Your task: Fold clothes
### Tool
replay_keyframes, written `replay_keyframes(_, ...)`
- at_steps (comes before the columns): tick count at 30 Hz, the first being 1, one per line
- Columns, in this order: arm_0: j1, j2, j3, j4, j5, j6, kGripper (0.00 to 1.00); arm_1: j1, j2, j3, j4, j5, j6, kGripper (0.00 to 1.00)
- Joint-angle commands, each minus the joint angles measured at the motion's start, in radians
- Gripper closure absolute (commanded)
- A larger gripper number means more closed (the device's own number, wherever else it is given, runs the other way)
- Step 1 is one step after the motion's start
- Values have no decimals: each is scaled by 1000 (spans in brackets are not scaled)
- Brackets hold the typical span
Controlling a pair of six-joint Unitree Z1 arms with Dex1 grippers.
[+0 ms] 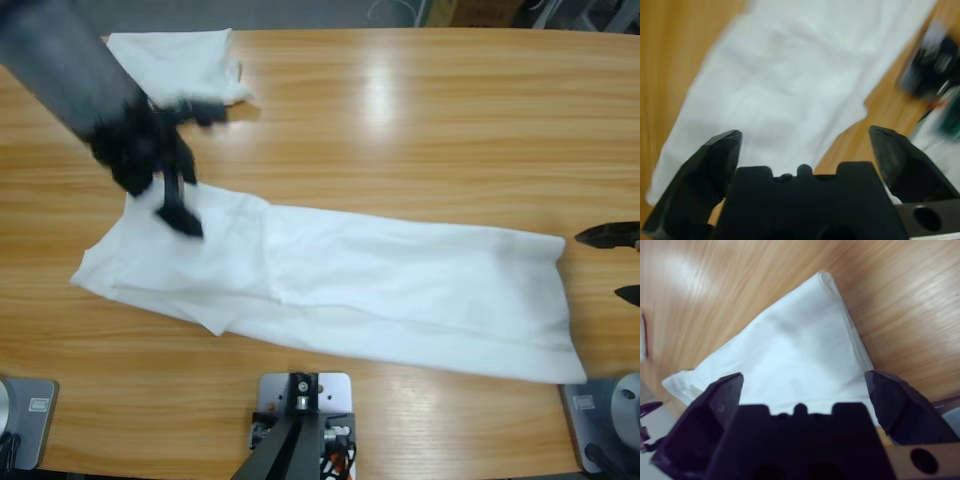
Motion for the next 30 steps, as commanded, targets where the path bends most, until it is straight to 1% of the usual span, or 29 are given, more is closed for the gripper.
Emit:
replay_keyframes(1,-140,-6,191,-122,296,255,82,77,-47,36,-12,10,-29,13)
replay_keyframes(5,-139,13,259,-215,341,292,82,166,-49,36,-5,-23,-41,13)
replay_keyframes(7,-138,27,289,-268,341,292,73,175,-59,37,-3,-25,-40,13)
replay_keyframes(10,-138,29,376,-394,333,303,27,175,-79,41,-2,-24,-36,18)
replay_keyframes(12,-132,40,399,-433,293,314,27,175,-86,41,0,-22,-34,18)
replay_keyframes(15,-129,77,403,-441,272,298,46,175,-90,41,0,-23,-31,18)
replay_keyframes(17,-106,101,404,-441,288,276,101,175,-98,41,1,-22,-29,18)
replay_keyframes(20,-69,126,407,-441,298,258,101,175,-106,41,2,-22,-30,18)
replay_keyframes(25,-59,162,409,-441,305,240,101,177,-123,40,5,-19,-38,18)
replay_keyframes(30,77,154,424,-439,255,152,101,180,-123,41,5,-18,-38,18)
